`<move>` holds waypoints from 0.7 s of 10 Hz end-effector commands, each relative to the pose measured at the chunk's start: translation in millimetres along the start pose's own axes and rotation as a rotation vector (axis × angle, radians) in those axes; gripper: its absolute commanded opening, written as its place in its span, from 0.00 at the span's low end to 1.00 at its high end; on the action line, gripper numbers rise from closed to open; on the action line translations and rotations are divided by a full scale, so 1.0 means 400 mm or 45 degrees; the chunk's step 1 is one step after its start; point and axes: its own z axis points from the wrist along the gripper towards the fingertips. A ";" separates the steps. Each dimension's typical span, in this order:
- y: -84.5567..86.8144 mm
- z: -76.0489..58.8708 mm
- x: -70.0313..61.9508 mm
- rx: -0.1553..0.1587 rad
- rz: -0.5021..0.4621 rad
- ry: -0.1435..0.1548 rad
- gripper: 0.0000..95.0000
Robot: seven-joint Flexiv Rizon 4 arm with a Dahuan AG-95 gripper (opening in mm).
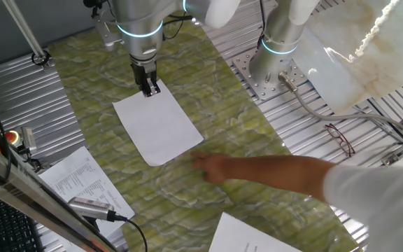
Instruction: Flip over and spread out the paper that is laid flat on the table
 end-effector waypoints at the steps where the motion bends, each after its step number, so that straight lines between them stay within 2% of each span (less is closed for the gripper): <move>1: 0.001 0.000 -0.002 -0.008 -0.015 0.007 0.00; 2: 0.001 0.000 -0.002 -0.014 -0.016 -0.003 0.00; 4: 0.001 0.000 -0.002 -0.012 -0.020 0.020 0.00; 7: 0.001 0.000 -0.002 -0.014 -0.029 0.020 0.00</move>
